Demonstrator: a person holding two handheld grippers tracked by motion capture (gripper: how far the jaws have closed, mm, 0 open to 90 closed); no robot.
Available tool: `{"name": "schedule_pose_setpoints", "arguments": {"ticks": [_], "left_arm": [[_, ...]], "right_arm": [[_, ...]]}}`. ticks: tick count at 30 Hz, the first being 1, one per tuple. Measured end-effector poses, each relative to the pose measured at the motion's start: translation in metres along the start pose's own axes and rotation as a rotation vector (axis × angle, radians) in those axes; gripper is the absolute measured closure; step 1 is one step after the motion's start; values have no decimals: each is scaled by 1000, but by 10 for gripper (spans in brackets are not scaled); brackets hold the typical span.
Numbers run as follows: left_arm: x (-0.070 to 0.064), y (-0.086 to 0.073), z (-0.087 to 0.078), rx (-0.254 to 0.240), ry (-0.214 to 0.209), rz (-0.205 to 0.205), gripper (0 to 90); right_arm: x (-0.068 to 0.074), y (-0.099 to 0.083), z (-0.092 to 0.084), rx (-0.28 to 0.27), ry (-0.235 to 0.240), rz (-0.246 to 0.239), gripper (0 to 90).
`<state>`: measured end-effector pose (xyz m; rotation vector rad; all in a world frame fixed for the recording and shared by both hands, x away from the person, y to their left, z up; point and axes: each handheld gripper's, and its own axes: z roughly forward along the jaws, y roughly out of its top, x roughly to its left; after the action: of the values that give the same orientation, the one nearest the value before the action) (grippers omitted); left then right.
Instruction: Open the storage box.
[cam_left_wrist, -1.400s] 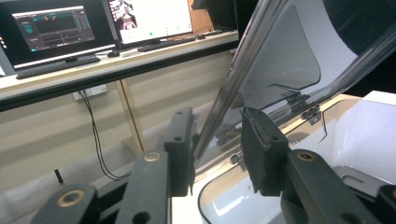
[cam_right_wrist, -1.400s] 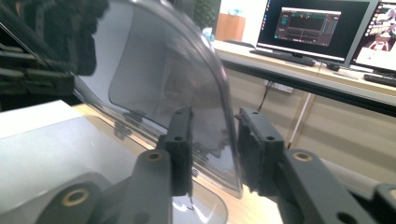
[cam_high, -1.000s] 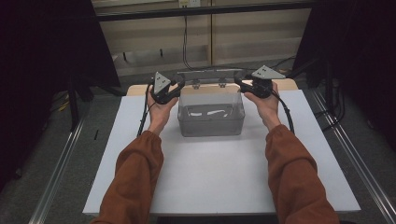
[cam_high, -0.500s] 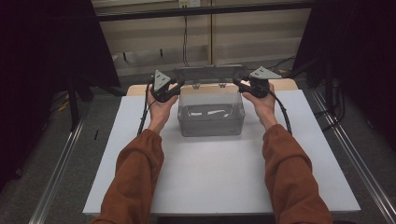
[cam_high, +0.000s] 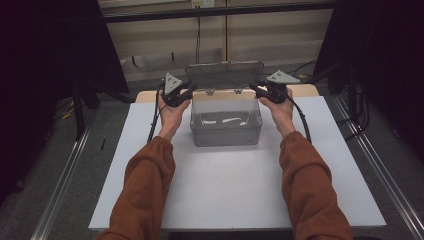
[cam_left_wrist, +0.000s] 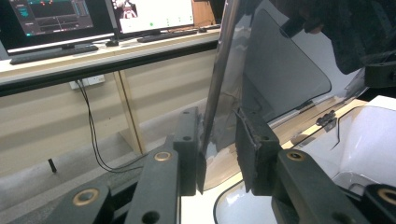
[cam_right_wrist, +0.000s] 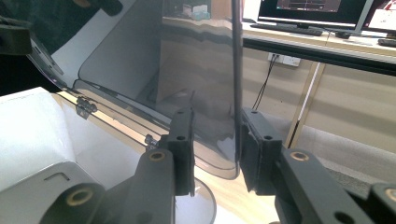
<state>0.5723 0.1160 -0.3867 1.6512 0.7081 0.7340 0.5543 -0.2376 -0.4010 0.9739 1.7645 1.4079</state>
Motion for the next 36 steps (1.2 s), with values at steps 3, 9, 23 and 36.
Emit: {"name": "schedule_pose_setpoints", "arguments": {"ticks": [3,9,23,36], "left_arm": [[1,0,2,7,5,6,708],[3,4,6,26,6,2,696],[11,-5,19,82,-9,-28,696],[11,-9,26,105,-5,-112,688]], "right_arm": [[-1,0,0,-3,3,7,692],[-2,0,4,-8,-7,32,699],[-5,1,6,-7,-13,42,737],[-9,4,11,12,-13,64,747]]}}
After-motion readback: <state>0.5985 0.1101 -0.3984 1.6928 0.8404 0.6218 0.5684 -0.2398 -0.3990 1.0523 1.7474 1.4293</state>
